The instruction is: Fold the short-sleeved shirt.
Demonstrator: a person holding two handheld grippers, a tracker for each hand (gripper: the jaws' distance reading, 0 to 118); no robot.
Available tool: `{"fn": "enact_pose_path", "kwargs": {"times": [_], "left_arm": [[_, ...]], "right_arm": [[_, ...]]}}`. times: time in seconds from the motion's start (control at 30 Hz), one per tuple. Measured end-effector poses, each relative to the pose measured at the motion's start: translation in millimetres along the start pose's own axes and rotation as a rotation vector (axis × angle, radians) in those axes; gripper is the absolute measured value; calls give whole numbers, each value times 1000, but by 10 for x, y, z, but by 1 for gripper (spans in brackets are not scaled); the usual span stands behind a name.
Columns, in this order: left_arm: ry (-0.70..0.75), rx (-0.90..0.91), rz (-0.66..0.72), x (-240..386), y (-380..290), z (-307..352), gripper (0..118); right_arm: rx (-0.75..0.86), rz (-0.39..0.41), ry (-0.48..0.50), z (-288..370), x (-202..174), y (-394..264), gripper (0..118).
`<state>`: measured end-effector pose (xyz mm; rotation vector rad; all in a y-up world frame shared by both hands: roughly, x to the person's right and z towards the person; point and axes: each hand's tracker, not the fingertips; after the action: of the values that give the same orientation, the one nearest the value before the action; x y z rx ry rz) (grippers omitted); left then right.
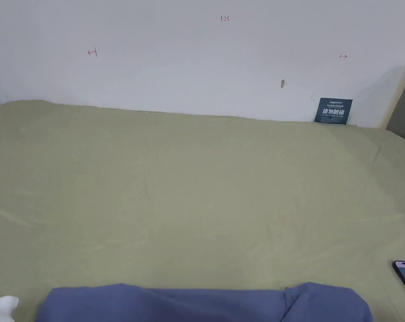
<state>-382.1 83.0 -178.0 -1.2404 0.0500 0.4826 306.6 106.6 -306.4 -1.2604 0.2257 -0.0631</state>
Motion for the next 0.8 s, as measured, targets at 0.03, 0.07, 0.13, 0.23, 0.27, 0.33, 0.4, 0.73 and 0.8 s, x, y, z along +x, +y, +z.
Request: {"fn": "enact_pose_path", "kwargs": {"times": [0.03,0.07,0.13,0.23,0.27,0.33,0.4,0.73,0.8], "left_arm": [[2,0,-5,29,-2,53,27],[9,8,-28,60,5,111,53],[41,62,-56,121,26,310,95],[23,153,-46,185,66,676,94],[8,179,-30,197,82,786,93],[-13,236,8,190,90,956,88],[-35,288,33,214,76,1060,85],[-53,231,-75,174,-3,881,0],[-93,212,-85,97,28,841,0]], "right_arm": [[-6,21,-12,24,-33,33,4],[-13,27,-4,71,-59,57,18],[-1,69,-64,231,-114,102,76],[56,145,-161,531,-274,177,84],[87,142,-148,618,-305,197,84],[122,119,-112,770,-448,234,82],[149,117,-34,869,-591,246,79],[129,259,97,630,-1310,206,0],[118,269,111,554,-1376,197,0]]}}
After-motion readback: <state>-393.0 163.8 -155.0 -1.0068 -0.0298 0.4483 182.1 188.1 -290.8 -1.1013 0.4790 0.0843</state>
